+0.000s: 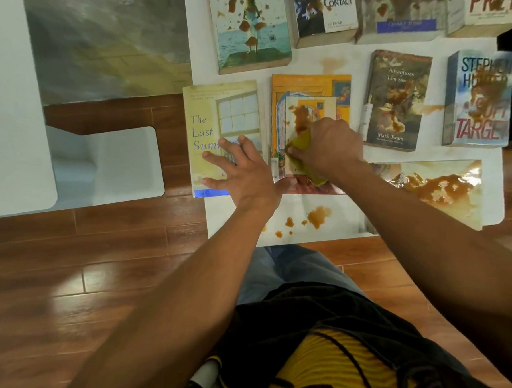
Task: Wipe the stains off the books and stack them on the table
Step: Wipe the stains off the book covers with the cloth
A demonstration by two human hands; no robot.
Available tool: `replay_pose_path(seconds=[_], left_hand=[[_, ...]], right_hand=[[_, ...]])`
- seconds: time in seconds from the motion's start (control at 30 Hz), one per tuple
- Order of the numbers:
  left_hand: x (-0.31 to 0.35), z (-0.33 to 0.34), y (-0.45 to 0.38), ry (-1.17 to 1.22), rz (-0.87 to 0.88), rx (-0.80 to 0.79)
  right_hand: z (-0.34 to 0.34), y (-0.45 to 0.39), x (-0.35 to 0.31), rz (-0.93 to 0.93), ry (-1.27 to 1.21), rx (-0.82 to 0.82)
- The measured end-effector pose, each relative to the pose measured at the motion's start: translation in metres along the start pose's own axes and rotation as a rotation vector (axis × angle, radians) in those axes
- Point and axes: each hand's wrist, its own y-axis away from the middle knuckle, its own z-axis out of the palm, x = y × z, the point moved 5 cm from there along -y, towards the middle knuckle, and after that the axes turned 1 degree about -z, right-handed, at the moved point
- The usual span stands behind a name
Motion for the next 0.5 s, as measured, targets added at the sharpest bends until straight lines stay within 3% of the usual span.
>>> replay_pose_path(seconds=[0.27, 0.5], left_hand=[[-0.003, -0.001, 0.001, 0.008, -0.016, 0.000], [-0.018, -0.017, -0.006, 0.164, 0.003, 0.167]], right_hand=[[0.020, 0.036, 0.019, -0.074, 0.095, -0.103], [0.004, 0.017, 0.023, 0.010, 0.035, 0.019]])
